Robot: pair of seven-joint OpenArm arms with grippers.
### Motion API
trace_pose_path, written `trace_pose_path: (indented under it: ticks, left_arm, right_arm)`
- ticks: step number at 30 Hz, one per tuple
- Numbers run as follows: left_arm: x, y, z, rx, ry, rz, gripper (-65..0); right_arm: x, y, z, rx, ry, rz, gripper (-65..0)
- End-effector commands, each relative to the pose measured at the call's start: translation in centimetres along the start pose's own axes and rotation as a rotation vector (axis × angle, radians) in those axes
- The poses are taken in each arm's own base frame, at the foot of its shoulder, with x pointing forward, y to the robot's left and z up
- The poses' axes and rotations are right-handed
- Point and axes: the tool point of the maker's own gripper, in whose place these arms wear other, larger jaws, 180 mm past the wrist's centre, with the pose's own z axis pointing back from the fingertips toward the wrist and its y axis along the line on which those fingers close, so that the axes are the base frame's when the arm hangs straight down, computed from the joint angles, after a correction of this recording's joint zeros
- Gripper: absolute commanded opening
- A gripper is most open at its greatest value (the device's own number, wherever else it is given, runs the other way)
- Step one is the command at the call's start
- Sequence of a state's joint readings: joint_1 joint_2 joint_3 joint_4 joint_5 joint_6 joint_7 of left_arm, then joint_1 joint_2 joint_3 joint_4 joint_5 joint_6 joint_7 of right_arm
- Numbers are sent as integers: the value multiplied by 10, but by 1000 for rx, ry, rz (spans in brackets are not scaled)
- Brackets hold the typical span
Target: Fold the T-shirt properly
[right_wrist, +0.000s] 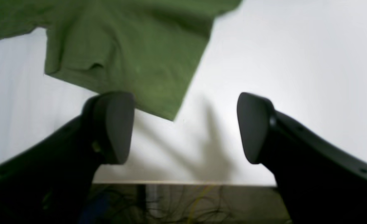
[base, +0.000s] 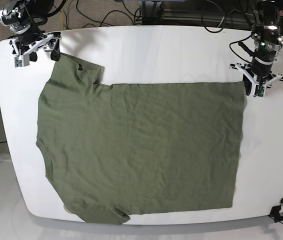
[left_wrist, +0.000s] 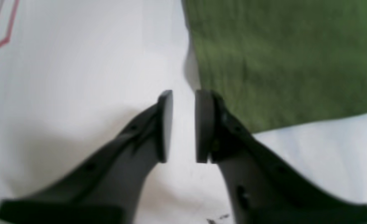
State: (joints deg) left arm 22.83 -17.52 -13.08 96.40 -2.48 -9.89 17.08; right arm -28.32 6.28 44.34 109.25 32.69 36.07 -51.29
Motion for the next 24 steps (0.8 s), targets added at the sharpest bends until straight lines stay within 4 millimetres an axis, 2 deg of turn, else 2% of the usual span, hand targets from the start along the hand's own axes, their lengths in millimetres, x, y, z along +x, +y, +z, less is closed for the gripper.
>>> trace_pose_path:
  ticks: [1, 5, 10, 15, 21, 24]
  left_arm:
    - [12, 9, 3, 31, -47, 16, -465]
    - [11, 13, 5, 48, -49, 44, -447]
    - [10, -7, 6, -88, -30, 208, -447]
    - [15, -1, 9, -146, -30, 340, -447]
    - [21, 3, 16, -218, -40, 454, -447]
    - [22, 7, 19, -225, -46, 486, -447]
  right_arm:
    - [5, -10, 6, 1, -25, -46, -156]
    - [-1, -20, 5, 18, 1, -144, -156]
    - [-6, -18, 0, 61, 0, -213, -156]
    - [-6, -6, -5, 167, -12, -310, -156]
    - [-9, -4, -12, 186, 1, -341, -156]
    - [-24, -5, -18, 196, 33, -387, -156]
